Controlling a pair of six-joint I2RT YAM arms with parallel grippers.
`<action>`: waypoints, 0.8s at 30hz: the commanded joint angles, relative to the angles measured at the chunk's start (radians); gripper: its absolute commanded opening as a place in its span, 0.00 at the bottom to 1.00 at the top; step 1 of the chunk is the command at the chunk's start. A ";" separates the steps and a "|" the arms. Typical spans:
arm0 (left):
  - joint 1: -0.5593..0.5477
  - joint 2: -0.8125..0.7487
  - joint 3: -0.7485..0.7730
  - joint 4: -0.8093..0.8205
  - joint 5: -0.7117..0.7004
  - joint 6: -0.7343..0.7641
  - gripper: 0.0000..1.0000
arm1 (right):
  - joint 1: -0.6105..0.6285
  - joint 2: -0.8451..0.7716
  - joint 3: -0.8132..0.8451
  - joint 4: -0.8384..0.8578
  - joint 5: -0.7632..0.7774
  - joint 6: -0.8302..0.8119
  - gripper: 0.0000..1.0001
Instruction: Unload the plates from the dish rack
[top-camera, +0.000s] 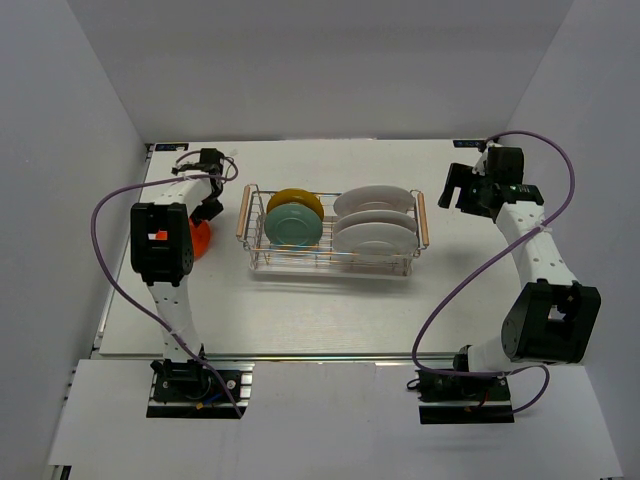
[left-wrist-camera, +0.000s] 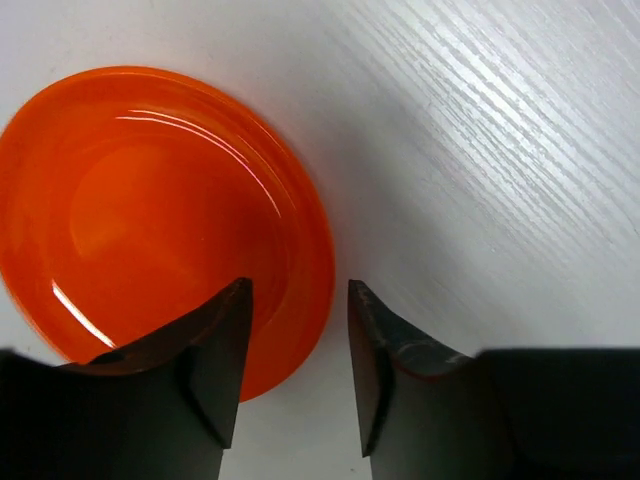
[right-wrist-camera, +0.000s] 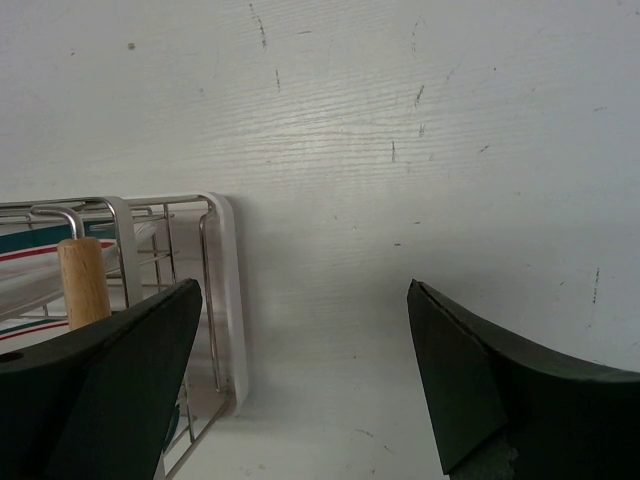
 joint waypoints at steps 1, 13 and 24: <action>0.004 -0.065 -0.004 0.009 0.033 -0.003 0.54 | 0.002 -0.012 0.020 -0.007 0.007 0.004 0.89; -0.030 -0.275 -0.077 0.071 0.253 0.123 0.71 | 0.003 -0.048 0.011 0.000 -0.028 0.007 0.89; -0.099 -0.402 -0.154 0.131 0.415 0.184 0.98 | 0.006 -0.091 -0.012 0.005 -0.007 -0.008 0.89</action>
